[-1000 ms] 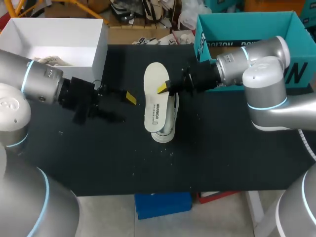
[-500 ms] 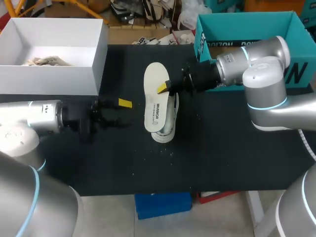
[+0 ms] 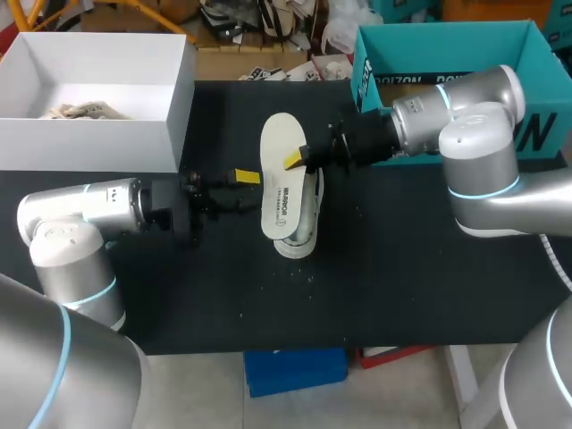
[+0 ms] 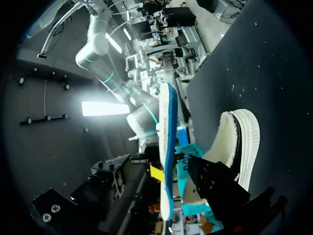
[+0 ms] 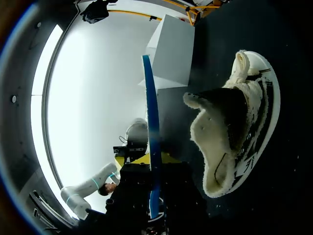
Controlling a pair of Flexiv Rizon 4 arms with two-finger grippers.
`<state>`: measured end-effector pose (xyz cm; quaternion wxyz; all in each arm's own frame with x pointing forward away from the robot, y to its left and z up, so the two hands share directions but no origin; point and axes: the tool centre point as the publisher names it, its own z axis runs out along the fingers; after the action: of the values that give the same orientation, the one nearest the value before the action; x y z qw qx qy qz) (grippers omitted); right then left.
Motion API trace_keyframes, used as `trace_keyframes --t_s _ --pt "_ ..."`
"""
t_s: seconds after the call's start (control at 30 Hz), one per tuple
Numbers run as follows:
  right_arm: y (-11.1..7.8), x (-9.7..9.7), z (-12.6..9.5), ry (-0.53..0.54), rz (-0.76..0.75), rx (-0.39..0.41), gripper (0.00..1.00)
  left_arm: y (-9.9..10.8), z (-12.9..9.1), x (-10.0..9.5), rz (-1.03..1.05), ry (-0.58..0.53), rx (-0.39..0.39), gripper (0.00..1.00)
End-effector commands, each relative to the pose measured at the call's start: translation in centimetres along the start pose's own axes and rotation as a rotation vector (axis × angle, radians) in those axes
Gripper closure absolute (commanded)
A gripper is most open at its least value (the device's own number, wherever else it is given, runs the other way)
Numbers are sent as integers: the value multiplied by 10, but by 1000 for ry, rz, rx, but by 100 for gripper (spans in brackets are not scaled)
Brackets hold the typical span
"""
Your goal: Take the shoe out of the shoebox, open the shoe tongue, remove and reinsert the insole, then place the shoe into the shoebox
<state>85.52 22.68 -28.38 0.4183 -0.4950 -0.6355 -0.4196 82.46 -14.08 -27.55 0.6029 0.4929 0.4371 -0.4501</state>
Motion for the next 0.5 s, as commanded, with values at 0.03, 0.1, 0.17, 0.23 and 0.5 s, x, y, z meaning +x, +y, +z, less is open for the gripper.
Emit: trace_keyframes --t_s 0.03,0.1,0.17,0.23,0.5 --pt "0 0 2 -1 1 -1 100 10 17 3 12 14 4 38" --pt "0 0 2 -1 1 -1 100 10 20 4 14 17 2 50" --pt "0 0 2 -1 1 -1 100 11 22 6 13 17 0 52" --pt "0 0 2 -1 1 -1 100 11 24 9 14 21 -3 56" --pt "0 0 2 -1 1 -1 100 14 32 15 10 27 -4 67"
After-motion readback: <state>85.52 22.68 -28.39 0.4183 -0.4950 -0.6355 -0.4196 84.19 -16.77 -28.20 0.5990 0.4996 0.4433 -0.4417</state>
